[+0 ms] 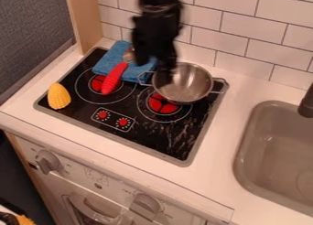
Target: Move the silver pot to the lower portion in between the burner
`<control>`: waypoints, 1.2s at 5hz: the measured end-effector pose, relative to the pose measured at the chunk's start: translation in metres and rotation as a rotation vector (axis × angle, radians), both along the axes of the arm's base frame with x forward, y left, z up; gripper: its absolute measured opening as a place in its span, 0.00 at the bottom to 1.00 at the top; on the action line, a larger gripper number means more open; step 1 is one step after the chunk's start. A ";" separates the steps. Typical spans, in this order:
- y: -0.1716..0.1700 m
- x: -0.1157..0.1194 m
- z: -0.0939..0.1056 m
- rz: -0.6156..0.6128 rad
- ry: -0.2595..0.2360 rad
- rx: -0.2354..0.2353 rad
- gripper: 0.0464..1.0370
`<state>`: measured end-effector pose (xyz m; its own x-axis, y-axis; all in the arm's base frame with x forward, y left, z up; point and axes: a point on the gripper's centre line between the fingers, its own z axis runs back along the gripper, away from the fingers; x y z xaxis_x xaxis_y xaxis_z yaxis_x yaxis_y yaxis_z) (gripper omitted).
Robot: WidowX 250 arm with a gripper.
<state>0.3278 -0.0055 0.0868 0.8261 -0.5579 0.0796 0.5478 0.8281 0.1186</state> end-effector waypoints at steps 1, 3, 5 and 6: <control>-0.030 0.013 -0.011 -0.109 0.016 0.019 0.96; -0.051 0.023 -0.060 -0.177 0.116 0.082 0.96; -0.052 0.036 -0.082 -0.156 0.160 0.097 0.65; -0.050 0.030 -0.079 -0.151 0.160 0.090 0.43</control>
